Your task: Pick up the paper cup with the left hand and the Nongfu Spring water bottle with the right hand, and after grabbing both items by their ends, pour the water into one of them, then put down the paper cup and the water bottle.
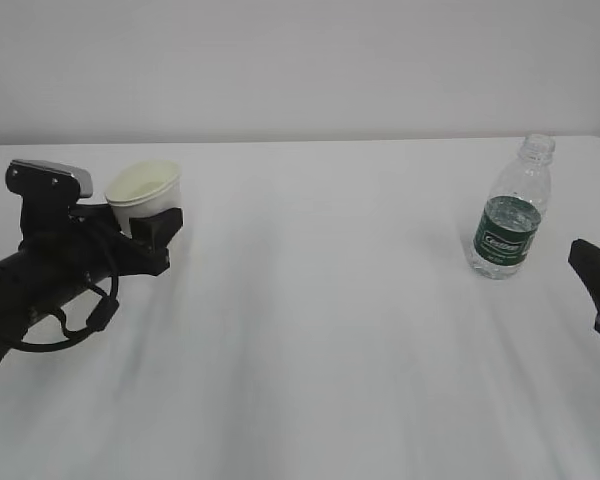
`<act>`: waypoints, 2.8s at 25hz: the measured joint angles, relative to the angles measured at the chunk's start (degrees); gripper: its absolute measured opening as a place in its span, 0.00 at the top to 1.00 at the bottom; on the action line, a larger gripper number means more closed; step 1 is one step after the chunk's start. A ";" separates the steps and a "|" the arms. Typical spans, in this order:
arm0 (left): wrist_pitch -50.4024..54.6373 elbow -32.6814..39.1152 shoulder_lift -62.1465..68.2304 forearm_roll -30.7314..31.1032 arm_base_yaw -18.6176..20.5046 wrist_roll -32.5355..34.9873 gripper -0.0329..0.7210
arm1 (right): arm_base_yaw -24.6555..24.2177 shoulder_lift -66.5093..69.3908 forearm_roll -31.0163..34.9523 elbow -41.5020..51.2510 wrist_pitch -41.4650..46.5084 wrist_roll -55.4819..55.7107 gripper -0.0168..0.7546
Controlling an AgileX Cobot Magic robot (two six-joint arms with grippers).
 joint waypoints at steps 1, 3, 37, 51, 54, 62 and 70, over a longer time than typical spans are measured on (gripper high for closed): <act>0.00 0.00 0.00 -1.48 0.00 0.00 0.35 | 0.00 0.00 0.00 0.00 0.00 0.00 0.21; 0.00 0.00 0.00 -4.11 0.00 0.44 0.36 | 0.00 0.00 0.00 0.00 0.08 0.00 0.21; -0.09 -8.32 9.90 -12.06 2.13 4.50 0.36 | 0.00 0.00 0.00 0.00 2.41 -1.44 0.21; 0.03 -10.55 13.36 -11.95 2.22 4.50 0.36 | 0.00 0.00 0.00 0.00 2.47 -1.72 0.21; 0.03 -10.55 13.46 -11.95 2.22 4.50 0.36 | 0.00 0.00 0.00 0.00 2.47 -1.78 0.21; 0.03 -10.55 13.38 -12.06 2.22 4.50 0.29 | 0.00 0.00 0.00 0.00 2.47 -1.87 0.21; -1.00 -10.78 13.38 -11.56 2.22 4.50 0.13 | 0.00 0.00 0.00 0.00 2.55 -1.87 0.21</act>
